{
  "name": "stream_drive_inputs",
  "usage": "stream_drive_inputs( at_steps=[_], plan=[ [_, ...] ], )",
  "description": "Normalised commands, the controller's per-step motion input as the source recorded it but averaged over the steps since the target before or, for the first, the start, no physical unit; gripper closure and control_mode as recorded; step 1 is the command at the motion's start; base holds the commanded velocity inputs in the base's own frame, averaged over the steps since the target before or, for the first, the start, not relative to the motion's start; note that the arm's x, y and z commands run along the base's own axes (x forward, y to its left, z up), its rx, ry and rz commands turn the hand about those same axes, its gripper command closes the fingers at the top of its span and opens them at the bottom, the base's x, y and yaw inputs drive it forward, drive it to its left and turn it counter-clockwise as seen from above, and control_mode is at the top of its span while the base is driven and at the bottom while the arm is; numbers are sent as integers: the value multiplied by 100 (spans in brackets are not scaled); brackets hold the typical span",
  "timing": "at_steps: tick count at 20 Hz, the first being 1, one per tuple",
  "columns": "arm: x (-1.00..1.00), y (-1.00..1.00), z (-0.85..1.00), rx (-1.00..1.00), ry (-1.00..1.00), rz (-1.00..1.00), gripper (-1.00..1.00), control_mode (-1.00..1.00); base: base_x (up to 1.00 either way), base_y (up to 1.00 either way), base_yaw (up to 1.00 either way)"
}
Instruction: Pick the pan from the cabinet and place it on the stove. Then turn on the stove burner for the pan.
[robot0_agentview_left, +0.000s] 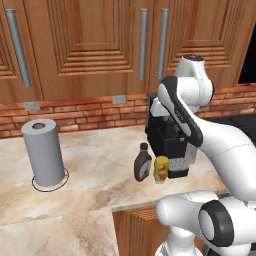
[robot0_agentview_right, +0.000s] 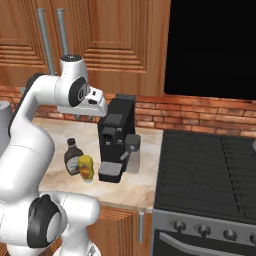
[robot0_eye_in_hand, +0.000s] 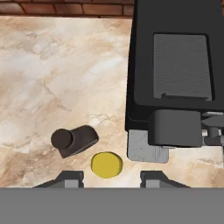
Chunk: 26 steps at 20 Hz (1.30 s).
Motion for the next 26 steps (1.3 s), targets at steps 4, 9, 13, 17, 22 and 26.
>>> stream_drive_inputs(
  at_steps=[4, 9, 13, 17, 22, 26],
  plan=[
    [-10, 0, 0, 0, 0, 0, -100, -100, 0, 0, 0],
    [-57, 16, 0, 0, -29, 2, -100, -100, 0, 0, 0],
    [-39, 30, 6, -2, -43, -1, -100, -100, 0, 0, 0],
    [-6, 32, 27, -3, -38, -1, -100, -100, 0, 0, 0],
    [0, 29, 54, -2, -31, 0, -100, -100, 0, 0, 0],
    [0, 20, 66, -3, -24, 0, -100, -100, 0, 0, 0]
  ],
)
